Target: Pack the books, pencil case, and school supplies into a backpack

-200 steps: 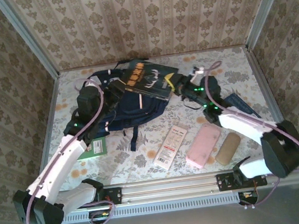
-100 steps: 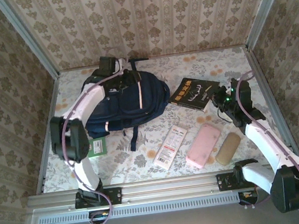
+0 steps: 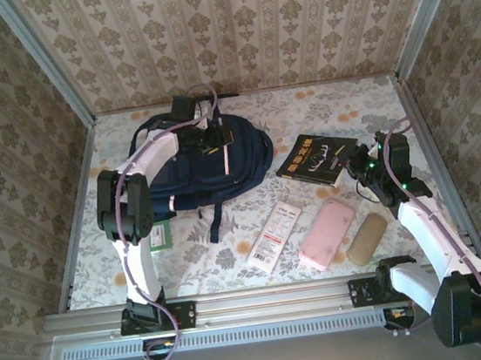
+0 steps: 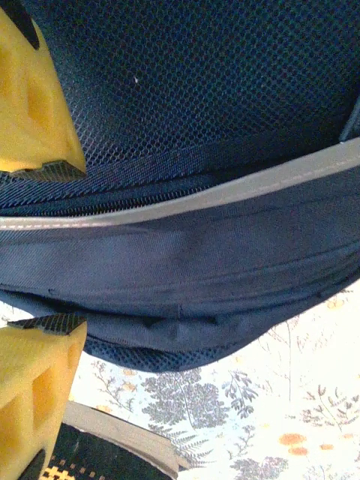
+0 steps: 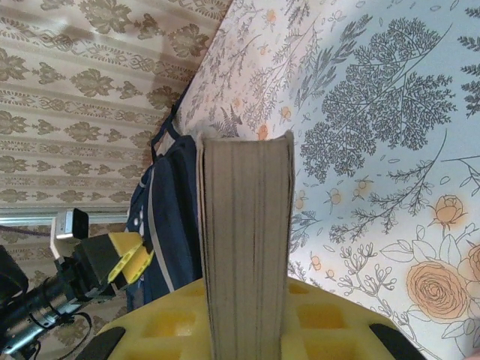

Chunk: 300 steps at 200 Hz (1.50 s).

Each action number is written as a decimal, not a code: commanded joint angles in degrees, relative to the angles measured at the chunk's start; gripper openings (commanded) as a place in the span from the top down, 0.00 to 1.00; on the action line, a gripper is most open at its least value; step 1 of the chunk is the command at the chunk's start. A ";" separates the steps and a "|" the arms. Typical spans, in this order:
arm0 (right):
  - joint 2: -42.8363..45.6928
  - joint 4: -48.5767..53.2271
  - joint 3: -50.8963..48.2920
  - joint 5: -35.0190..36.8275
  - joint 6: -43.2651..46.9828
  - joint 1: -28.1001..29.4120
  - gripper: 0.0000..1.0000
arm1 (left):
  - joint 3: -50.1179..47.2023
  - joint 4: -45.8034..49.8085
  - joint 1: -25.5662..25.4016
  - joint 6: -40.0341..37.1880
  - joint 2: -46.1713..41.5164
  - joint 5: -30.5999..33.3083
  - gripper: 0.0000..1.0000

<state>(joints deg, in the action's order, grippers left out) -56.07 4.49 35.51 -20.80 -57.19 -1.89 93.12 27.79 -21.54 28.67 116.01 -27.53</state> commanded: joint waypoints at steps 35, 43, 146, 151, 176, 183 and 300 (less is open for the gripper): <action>-0.53 -5.81 -0.37 -3.37 -0.99 -0.39 1.00 | 3.06 -1.99 0.01 0.81 4.02 -2.70 0.55; -0.61 -5.81 -0.52 -3.47 -0.99 -0.44 1.00 | 3.52 -1.92 -0.18 0.65 4.35 -2.58 0.57; -1.25 -5.85 -1.14 -3.93 -1.65 -0.42 1.00 | 12.17 7.23 -2.02 -5.08 11.54 -0.20 0.76; -1.19 -5.77 -1.13 -3.90 -1.70 -0.40 1.00 | 12.61 8.23 -2.14 -5.78 11.77 0.64 0.76; -0.40 -6.52 -1.06 -4.44 -1.84 -0.26 1.00 | 16.51 15.51 -2.45 -11.83 12.17 5.32 0.88; 0.01 -6.32 -0.91 -4.45 -1.62 0.07 1.00 | 17.49 16.56 -2.49 -13.34 11.89 5.28 0.96; 10.95 12.48 10.86 8.66 8.07 9.93 1.00 | 38.38 37.97 -7.38 -23.83 -1.29 3.68 1.00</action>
<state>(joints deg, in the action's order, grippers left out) -47.48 16.86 42.28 -12.91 -50.68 6.39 133.97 64.75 -29.04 7.25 124.16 -20.82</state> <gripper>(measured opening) 0.174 0.053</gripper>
